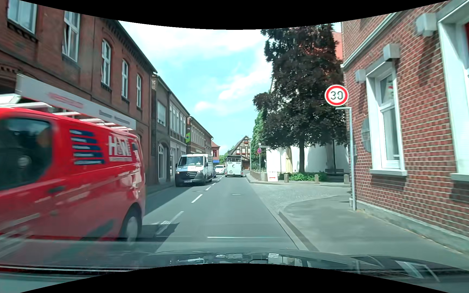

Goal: Follow the waypoints while adhering to traffic rules and regulations

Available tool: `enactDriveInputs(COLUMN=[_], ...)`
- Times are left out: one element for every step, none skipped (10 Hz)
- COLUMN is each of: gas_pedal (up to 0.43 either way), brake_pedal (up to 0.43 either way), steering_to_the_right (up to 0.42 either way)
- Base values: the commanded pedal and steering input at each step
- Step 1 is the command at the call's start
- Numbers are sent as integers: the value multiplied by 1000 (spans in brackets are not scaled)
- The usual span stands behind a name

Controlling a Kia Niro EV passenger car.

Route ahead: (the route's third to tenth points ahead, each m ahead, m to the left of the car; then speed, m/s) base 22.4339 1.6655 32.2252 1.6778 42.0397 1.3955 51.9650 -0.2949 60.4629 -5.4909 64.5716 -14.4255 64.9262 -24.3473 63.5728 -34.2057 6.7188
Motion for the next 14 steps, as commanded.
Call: enactDriveInputs(gas_pedal=[138,150,157,157,157,157,157,157,157,157,157,157,157,157], brake_pedal=[0,0,0,0,0,0,0,0,0,0,0,0,0,0], steering_to_the_right=[-52,-41,-32,-21,-13,-10,-6,-6,-6,-6,-5,-1,0,0])
